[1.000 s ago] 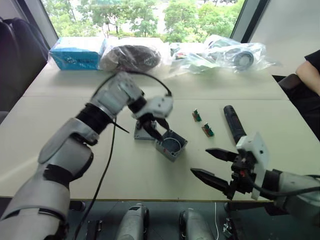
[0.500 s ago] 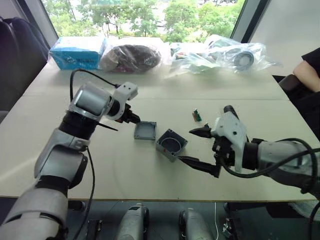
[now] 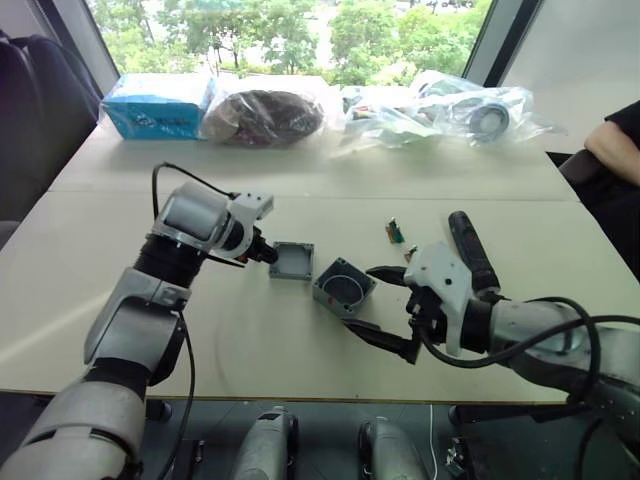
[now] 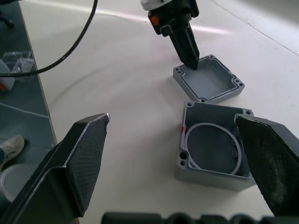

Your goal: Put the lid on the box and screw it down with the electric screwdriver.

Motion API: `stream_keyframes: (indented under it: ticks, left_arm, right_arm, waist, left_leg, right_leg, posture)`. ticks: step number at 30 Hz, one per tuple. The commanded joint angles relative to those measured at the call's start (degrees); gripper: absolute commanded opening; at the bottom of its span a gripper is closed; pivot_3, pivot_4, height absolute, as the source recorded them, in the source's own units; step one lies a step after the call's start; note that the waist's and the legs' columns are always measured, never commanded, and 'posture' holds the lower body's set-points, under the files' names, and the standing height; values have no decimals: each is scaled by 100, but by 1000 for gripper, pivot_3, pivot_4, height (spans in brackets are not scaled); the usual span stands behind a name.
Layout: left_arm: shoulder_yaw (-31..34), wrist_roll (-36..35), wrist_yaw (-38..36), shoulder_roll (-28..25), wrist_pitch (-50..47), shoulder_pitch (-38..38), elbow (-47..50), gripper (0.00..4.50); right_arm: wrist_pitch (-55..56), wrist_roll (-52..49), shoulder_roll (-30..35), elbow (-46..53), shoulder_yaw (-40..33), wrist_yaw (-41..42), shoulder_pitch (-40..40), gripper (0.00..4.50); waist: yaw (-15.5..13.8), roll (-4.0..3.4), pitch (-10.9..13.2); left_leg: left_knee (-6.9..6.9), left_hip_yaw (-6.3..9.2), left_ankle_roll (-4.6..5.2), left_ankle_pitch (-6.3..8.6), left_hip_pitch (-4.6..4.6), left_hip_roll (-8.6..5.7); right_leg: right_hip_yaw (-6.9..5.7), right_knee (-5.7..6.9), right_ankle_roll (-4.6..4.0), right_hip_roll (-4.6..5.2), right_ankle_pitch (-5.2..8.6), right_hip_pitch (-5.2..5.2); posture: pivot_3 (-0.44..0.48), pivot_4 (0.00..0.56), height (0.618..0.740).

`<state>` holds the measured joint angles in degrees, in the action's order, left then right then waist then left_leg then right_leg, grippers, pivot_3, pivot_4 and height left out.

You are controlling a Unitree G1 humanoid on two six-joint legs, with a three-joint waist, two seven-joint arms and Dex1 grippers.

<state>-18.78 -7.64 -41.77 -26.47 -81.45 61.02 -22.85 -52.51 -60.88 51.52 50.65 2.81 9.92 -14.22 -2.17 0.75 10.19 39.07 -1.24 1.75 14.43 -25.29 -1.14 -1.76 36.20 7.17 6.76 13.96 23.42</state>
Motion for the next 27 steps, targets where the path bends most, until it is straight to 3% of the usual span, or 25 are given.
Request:
stream_keyframes:
  ticks: [1, 4, 6, 12, 15, 17, 21, 27]
  left_arm:
    - [-186, -51, -4, 90, 158, -20, -256, 1682]
    - [-214, -60, 48, 134, 215, -96, -279, 498]
    - [-191, -80, 95, 173, 191, -124, -252, 29]
    - [414, -177, 462, 357, 80, -285, -36, 29]
    - [1167, -342, 614, 426, 555, -346, 141, 29]
    - [1763, -511, 717, 533, 1531, -411, 380, 29]
    - [2368, -776, 834, 786, 2769, -268, 520, 29]
    - [2334, -845, 1097, 1360, 3914, -188, 963, 29]
  right_arm:
    - [-13, 15, -165, 327, -140, -273, 153, 4500]
    - [-21, -34, -205, 403, -240, -381, 286, 4500]
    - [-1, -68, -192, 428, -333, -404, 389, 4500]
    - [161, -418, -162, 192, -1045, -252, 757, 4500]
    - [539, -1220, -449, -115, -1630, -291, 721, 4500]
    - [690, -1539, -619, -482, -1813, -412, 466, 4500]
    - [871, -1806, -1372, -1660, -1575, -1118, -523, 4500]
    - [558, -1485, -2052, -2824, -1010, -1328, -1436, 4500]
  waist:
    - [-5, -4, -5]
    - [-11, -6, -10]
    - [-12, -11, -18]
    - [-27, -14, -26]
    - [-16, -14, -25]
    - [-11, -9, -22]
    - [8, 5, -15]
    - [-3, -1, -17]
  left_leg:
    - [0, 1, 0, 0, 1, 0]
    - [0, 0, 0, 0, 4, -1]
    - [1, 0, 0, 0, 6, -1]
    - [1, 1, 0, 0, 10, -2]
    - [1, 2, 0, 0, 13, -2]
    - [1, 3, -1, 0, 13, -1]
    - [1, 2, -9, -5, -3, 3]
    - [-14, -7, -14, -7, -8, -1]
  right_leg:
    - [0, 0, 0, 0, 0, -2]
    - [1, 0, -2, 3, 1, -5]
    - [1, 0, -3, 4, 1, -7]
    - [1, -1, -4, 5, 1, -12]
    - [1, -5, -3, 6, 1, -18]
    - [1, -5, -3, 6, 0, -17]
    - [2, -7, -14, 10, -8, 5]
    - [1, -7, -17, 10, -13, 14]
  posture:
    - [0, 150, 740]
    - [0, 150, 740]
    - [0, 150, 740]
    - [0, 150, 740]
    - [0, 150, 740]
    - [0, 150, 740]
    - [0, 150, 740]
    - [0, 150, 740]
